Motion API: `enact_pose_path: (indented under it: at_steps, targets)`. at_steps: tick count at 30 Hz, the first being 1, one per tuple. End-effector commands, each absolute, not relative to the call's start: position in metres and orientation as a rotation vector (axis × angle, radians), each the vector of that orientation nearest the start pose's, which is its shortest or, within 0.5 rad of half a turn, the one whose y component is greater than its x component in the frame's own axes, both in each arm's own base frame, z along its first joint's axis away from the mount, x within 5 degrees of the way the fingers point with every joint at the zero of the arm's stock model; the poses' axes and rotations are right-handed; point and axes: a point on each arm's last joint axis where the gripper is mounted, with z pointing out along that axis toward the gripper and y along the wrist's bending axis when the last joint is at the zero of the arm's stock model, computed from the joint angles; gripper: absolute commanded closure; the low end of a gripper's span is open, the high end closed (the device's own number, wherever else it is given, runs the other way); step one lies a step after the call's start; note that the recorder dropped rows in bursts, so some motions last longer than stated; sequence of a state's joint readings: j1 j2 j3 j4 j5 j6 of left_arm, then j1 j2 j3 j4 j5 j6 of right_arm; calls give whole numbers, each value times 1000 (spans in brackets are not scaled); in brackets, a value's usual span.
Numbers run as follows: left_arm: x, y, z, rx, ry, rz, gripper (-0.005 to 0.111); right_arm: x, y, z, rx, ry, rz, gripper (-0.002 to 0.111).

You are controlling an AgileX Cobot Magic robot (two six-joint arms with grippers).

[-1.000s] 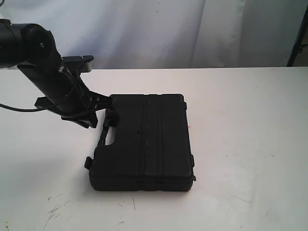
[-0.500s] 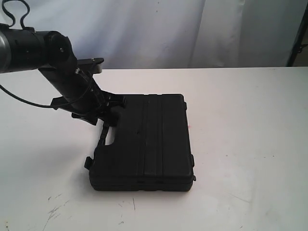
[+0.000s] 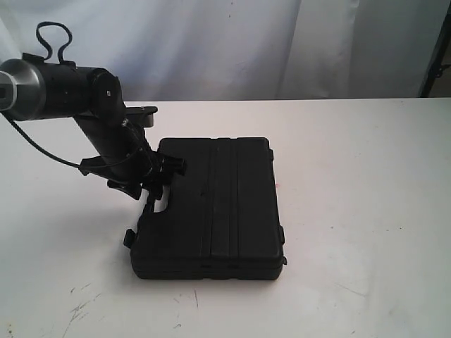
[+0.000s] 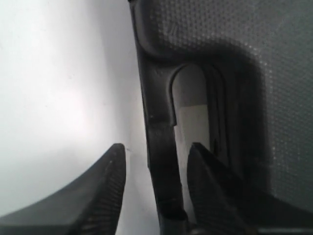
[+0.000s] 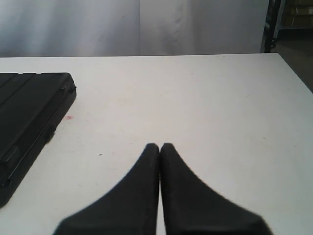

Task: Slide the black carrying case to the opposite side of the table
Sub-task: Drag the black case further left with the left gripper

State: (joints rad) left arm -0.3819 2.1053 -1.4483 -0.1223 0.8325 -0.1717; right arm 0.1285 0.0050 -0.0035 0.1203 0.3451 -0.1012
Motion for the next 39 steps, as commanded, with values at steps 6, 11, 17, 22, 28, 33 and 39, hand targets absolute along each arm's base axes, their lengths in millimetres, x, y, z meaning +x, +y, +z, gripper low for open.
enact_pose_path:
  at_steps: [6,11,17,22,28,33,39]
  targets:
    - [386,-166,135,199,2977,-209,66,53,10,182,-125,1824,135,108]
    - [386,-166,127,199,2995,-201,66,53,10,182,-125,1824,135,108]
    - [386,-166,128,202,2995,-201,70,53,10,182,-125,1824,135,108]
    - [385,-166,127,203,3004,-198,104,53,10,182,-125,1824,135,108]
    - [384,-161,127,242,3018,-134,107,53,10,182,-125,1824,135,108]
    - [383,-150,127,281,3040,27,107,53,10,182,-125,1824,135,108]
    - [382,-145,131,292,3039,107,107,53,10,182,-125,1824,135,108]
